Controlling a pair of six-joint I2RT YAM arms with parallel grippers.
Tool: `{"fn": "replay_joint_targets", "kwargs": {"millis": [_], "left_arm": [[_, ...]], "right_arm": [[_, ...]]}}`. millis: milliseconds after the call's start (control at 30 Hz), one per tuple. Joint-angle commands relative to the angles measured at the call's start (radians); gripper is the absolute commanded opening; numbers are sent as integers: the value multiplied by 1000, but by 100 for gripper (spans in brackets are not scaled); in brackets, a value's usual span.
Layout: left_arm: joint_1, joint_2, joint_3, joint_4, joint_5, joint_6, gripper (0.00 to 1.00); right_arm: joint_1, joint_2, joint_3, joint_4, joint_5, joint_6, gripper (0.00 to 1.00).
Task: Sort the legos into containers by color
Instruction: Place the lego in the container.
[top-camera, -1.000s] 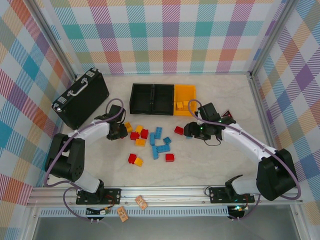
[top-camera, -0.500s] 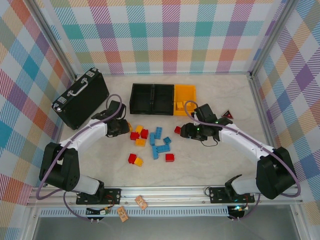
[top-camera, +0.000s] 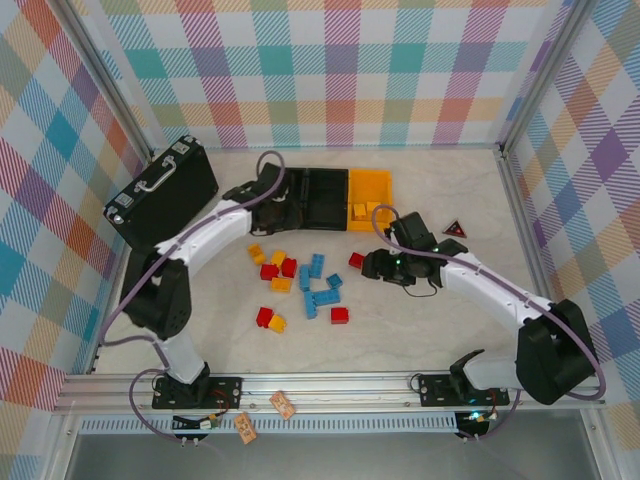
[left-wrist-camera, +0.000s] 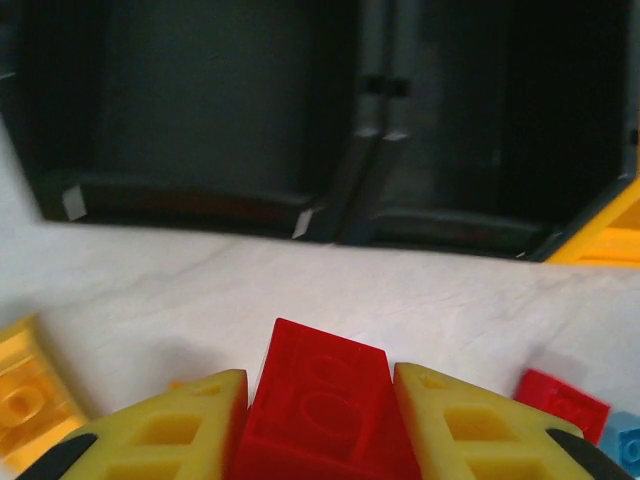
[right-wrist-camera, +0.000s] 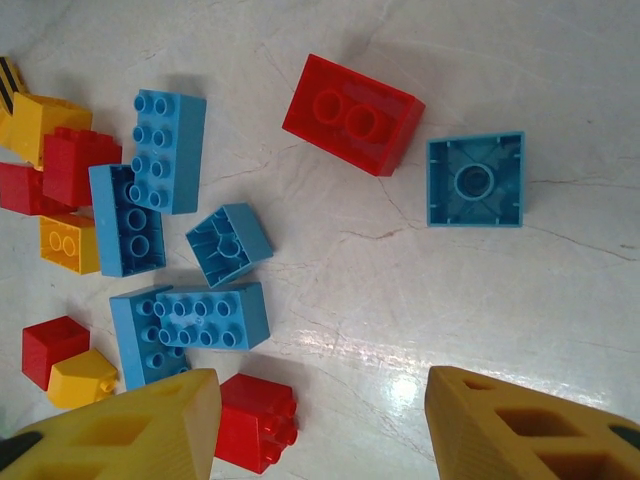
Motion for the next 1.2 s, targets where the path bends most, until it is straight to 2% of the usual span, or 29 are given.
{"fn": "replay_joint_targets", "kwargs": {"millis": [0,300,633,733,1033,1167], "left_arm": [[-32,104,134,-29,15,-8,25],[-62,366,438,-92,1,0,25],[-83,501,599,-146,-15,24,28],[-88,515,603,-145,-17,22,32],[-100,510,608,-154,-21,21,52],[-104,480,608,-157,-18,21,56]], "right_arm": [[5,-36,-24,6,9,25,57],[6,-71,-55,4,22,47,57],[5,-56,-43,-2,31,42,57],[5,-53,-38,-6,35,37,57],[5,-46,-24,-10,34,28,57],[5,-48,-18,-15,35,25,58]]}}
